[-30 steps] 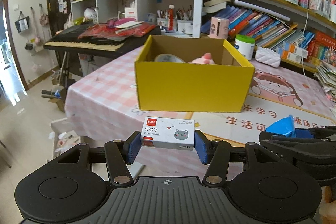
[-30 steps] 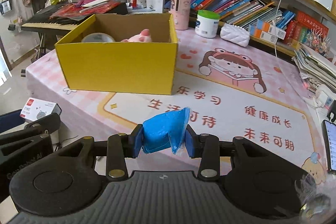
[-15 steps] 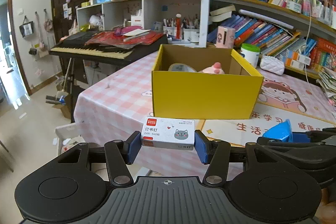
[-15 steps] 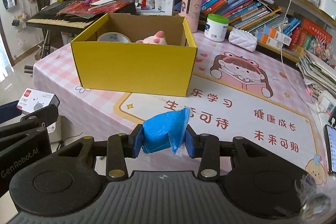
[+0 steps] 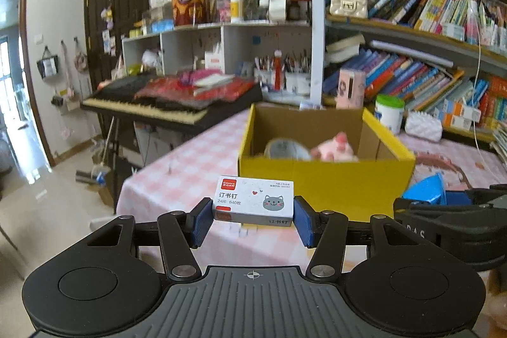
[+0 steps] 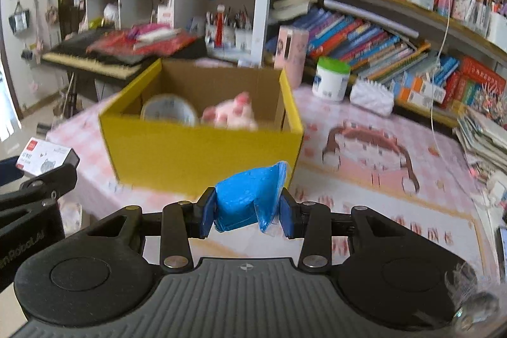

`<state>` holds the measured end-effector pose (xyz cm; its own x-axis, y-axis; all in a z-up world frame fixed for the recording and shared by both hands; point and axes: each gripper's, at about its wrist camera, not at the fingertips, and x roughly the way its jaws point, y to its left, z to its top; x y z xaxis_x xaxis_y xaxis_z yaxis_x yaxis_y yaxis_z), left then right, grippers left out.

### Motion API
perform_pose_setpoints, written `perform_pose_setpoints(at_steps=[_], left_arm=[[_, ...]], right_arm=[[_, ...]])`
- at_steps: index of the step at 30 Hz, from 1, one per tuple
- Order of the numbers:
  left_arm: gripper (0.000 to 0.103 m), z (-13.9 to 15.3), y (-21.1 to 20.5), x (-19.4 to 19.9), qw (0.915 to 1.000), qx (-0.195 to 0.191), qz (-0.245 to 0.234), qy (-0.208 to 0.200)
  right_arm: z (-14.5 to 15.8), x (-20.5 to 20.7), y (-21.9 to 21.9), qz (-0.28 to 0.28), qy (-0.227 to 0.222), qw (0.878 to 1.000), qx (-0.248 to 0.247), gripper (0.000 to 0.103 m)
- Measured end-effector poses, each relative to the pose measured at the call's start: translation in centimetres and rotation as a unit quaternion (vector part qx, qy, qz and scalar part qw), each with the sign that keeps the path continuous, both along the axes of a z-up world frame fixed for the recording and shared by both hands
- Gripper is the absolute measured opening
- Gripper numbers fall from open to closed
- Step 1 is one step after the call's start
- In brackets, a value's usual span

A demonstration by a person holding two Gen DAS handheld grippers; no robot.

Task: Organize objects
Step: 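Carry the staple box with the left tool while the right tool carries the blue item toward the box, then lower the blue item into the box with the right tool while the left tool releases the staple box inside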

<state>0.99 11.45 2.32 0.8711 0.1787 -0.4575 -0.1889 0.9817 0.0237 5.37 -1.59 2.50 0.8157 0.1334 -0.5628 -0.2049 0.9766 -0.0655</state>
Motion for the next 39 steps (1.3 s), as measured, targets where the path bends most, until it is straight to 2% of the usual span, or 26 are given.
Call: perform_pose_setpoints(at_steps=[5, 10, 21, 26, 39], left_arm=[[0.053, 0.9, -0.5, 3.3, 0.9997, 0.011, -0.007, -0.021], [0.053, 1.1, -1.4, 6.7, 0.9994, 0.017, -0.014, -0.026], [0.053, -0.5, -2.7, 12.7, 0.9994, 0.027, -0.019, 0.010], [0.053, -1.3, -3.3, 14.7, 0.9988, 0.031, -0.023, 0.030], [0.053, -3.3, -3.9, 18.4, 0.9957, 0.023, -0.023, 0.087]], right_arm=[[1.4, 3.6, -0.3, 0.000, -0.031, 1.000, 0.007, 0.038], [1.8, 7.6, -1.2, -0.007, -0.033, 0.999, 0.015, 0.038], [1.4, 14.3, -2.0, 0.015, -0.021, 0.999, 0.023, 0.038], [1.2, 16.7, -1.4, 0.048, -0.007, 0.999, 0.021, 0.038], [-0.8, 21.3, 0.4, 0.133, 0.067, 0.989, 0.000, 0.038]])
